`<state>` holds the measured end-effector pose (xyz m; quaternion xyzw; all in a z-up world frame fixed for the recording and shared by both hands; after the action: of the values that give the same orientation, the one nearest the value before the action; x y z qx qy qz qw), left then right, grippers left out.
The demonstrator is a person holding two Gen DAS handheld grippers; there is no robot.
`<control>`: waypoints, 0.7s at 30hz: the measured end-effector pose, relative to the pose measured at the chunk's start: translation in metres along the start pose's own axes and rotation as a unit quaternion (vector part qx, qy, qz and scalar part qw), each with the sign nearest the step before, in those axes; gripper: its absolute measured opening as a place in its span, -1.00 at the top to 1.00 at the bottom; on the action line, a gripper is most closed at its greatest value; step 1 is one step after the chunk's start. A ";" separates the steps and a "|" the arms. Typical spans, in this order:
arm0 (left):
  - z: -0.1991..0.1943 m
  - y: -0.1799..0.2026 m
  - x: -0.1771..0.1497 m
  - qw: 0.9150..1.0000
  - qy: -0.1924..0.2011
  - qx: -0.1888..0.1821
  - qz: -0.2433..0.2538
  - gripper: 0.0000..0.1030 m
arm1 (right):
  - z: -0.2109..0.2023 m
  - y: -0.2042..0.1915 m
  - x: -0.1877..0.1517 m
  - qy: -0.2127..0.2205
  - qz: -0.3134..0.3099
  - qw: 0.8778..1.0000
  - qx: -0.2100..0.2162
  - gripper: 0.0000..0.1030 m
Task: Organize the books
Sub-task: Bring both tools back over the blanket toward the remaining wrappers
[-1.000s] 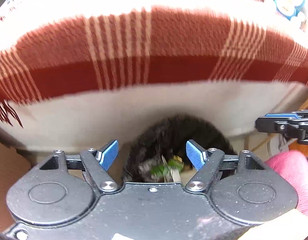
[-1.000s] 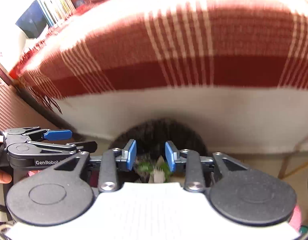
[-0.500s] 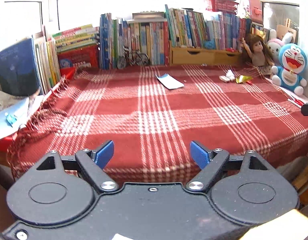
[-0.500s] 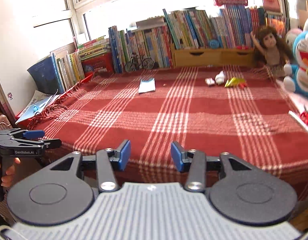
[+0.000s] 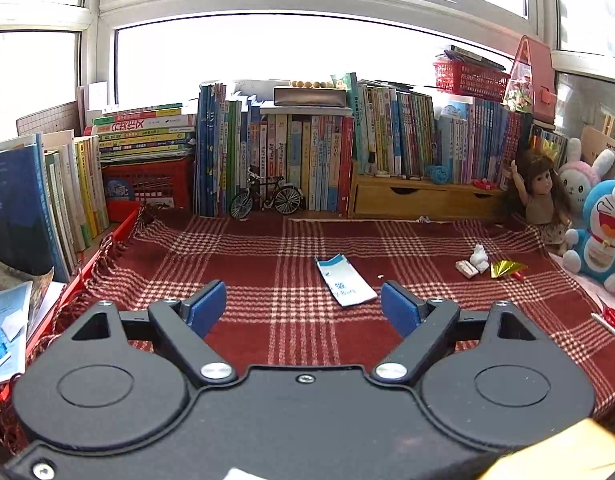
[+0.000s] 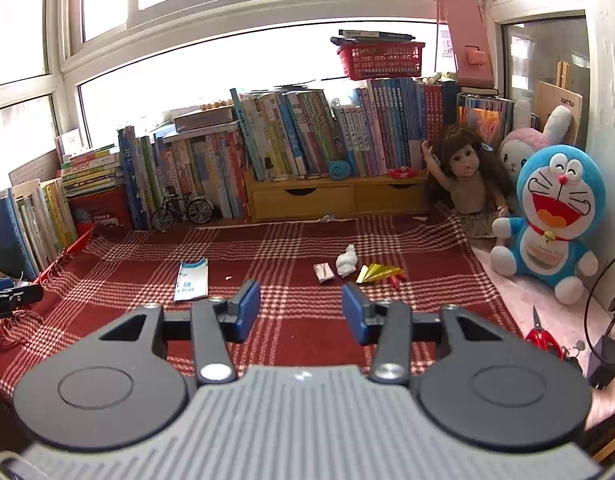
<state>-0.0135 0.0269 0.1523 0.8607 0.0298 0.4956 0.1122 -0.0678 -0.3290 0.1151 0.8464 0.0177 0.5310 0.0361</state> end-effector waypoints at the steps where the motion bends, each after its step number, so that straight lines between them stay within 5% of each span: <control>1: 0.011 0.005 0.007 1.000 -0.005 -0.002 -0.005 -0.70 | 0.006 0.007 0.008 -0.001 0.003 1.000 -0.005 -0.21; 7: 0.104 0.023 0.019 0.999 -0.039 0.028 -0.001 -0.70 | 0.078 0.049 0.019 -0.041 0.031 0.997 -0.056 -0.23; 18: 0.273 0.016 -0.031 0.988 -0.127 0.081 -0.026 -0.70 | 0.212 0.102 -0.024 -0.109 0.086 0.988 -0.067 -0.23; 21: 0.300 0.013 -0.042 0.985 -0.143 0.084 -0.038 -0.70 | 0.248 0.111 -0.038 -0.135 0.079 0.985 -0.076 -0.05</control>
<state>0.2221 -0.0420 -0.0251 0.9273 0.0877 0.3587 0.0610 0.1380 -0.4523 -0.0182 0.9037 -0.0948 0.4132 0.0596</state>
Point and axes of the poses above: each gripper's, at about its wrist camera, not at the fingertips, and z roughly the way its jaws point, y to its right, x to its top, the point moved 9 cm from there along z, roughly the way its jaws point, and after that the axes turned 12 degrees about -z, right-handed, at the moved point
